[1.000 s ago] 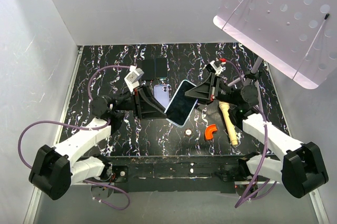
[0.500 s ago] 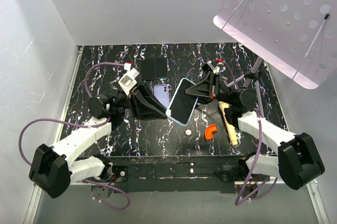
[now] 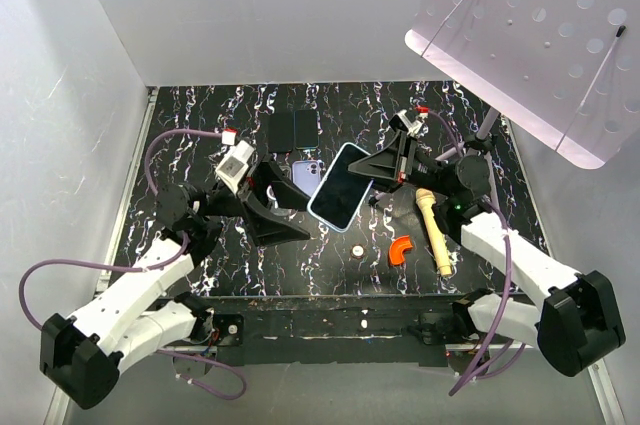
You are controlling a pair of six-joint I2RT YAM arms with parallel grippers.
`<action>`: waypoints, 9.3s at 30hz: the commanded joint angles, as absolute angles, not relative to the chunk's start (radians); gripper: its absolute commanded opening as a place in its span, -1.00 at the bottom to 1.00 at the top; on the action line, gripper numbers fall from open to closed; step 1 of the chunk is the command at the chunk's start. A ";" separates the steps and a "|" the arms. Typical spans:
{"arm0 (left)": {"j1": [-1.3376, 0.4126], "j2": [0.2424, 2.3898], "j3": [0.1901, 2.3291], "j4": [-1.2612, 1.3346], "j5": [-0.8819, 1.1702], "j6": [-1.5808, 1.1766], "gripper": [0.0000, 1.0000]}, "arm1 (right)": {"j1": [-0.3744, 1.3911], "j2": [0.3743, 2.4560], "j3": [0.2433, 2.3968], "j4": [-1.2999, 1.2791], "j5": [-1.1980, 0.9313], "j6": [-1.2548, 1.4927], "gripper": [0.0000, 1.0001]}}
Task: Take the phone out of the phone case
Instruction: Remove the phone case from the phone.
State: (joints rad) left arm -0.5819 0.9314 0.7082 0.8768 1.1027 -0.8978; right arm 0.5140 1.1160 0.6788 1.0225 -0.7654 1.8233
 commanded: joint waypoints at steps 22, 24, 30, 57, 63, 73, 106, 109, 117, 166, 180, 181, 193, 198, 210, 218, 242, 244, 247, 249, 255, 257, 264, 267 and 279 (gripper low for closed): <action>-0.589 1.025 0.716 1.130 1.155 -1.201 -0.77 | 0.502 0.976 0.910 0.353 -0.729 1.265 -0.97; -0.589 1.017 0.716 1.199 1.166 -1.210 -0.94 | 0.503 0.999 0.902 0.371 -0.755 1.307 -0.97; -0.595 1.038 0.762 1.408 1.177 -1.273 -1.00 | 0.503 1.077 0.792 0.676 -0.813 1.563 -0.97; -0.607 1.227 0.707 1.517 1.094 -1.283 -1.00 | 0.529 1.184 0.772 1.379 -0.753 2.046 -0.97; -0.597 1.209 0.667 1.283 1.115 -0.995 -1.00 | 0.531 1.193 0.739 1.410 -0.727 2.118 -0.97; -0.565 1.112 0.735 0.683 0.997 -0.503 -1.00 | 0.534 1.209 0.684 1.436 -0.712 2.151 -0.97; -0.574 0.779 0.646 0.491 0.633 -1.108 0.40 | 0.488 1.227 0.792 1.060 -0.709 1.773 -0.97; -0.577 0.805 0.644 0.537 0.652 -1.120 0.15 | 0.488 1.218 0.792 1.020 -0.703 1.749 -0.97; -0.580 0.815 0.609 0.610 0.670 -1.129 -0.33 | 0.488 1.220 0.776 1.031 -0.687 1.752 -0.97; -0.554 1.123 0.581 0.708 0.635 -0.934 -1.00 | 0.531 1.189 0.761 1.317 -0.623 2.106 -0.97; -0.554 0.793 0.722 -0.042 0.781 -0.643 0.19 | 0.503 1.215 0.808 1.074 -0.698 1.757 -0.97; -0.554 0.766 0.738 -0.064 0.801 -0.632 0.26 | 0.500 1.218 0.810 1.051 -0.704 1.735 -0.97; -0.554 0.752 0.893 -0.065 0.775 -0.885 0.37 | 0.488 1.235 0.807 0.899 -0.723 1.583 -0.97; -0.554 0.813 0.862 -0.016 0.762 -0.985 0.18 | 0.489 1.224 0.802 0.887 -0.721 1.577 -0.97; -0.554 0.811 0.808 0.029 0.753 -1.017 0.10 | 0.489 1.212 0.805 0.876 -0.715 1.566 -0.97; -0.583 0.899 0.819 0.032 0.781 -1.043 0.04 | 0.489 1.209 0.828 0.841 -0.718 1.526 -0.97; -0.621 1.157 0.801 0.561 0.861 -1.393 -0.51 | 0.511 1.129 0.873 0.670 -0.710 1.227 -0.97; -0.620 1.163 0.819 0.555 0.861 -1.387 -0.58 | 0.517 1.126 0.887 0.632 -0.716 1.198 -0.97; -0.621 1.164 0.830 0.557 0.861 -1.381 -0.88 | 0.526 1.118 0.911 0.537 -0.718 1.141 -0.97; -0.620 1.161 0.825 0.581 0.861 -1.381 -1.00 | 0.526 1.108 0.925 0.456 -0.715 1.102 -0.97; -0.611 1.111 0.781 0.635 0.822 -1.399 -1.00 | 0.525 1.080 0.945 0.289 -0.715 1.040 -0.21; -0.597 1.083 0.772 0.614 0.812 -1.391 -1.00 | 0.525 1.060 0.940 0.268 -0.715 1.040 0.24; -0.537 1.013 0.775 0.502 0.782 -1.376 -1.00 | 0.523 0.964 0.920 0.173 -0.678 1.023 0.64; -0.522 0.989 0.773 0.443 0.749 -1.376 -1.00 | 0.525 0.928 0.876 0.207 -0.670 1.052 0.63; -0.508 0.993 0.759 0.477 0.706 -1.443 -1.00 | 0.557 0.930 0.850 0.218 -0.652 1.035 -0.06</action>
State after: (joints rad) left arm -0.5121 1.0183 0.7582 0.4175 0.7353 -1.4212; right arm 0.5407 0.9337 0.8516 0.1814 -0.6674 1.0573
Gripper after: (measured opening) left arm 0.074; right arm 0.487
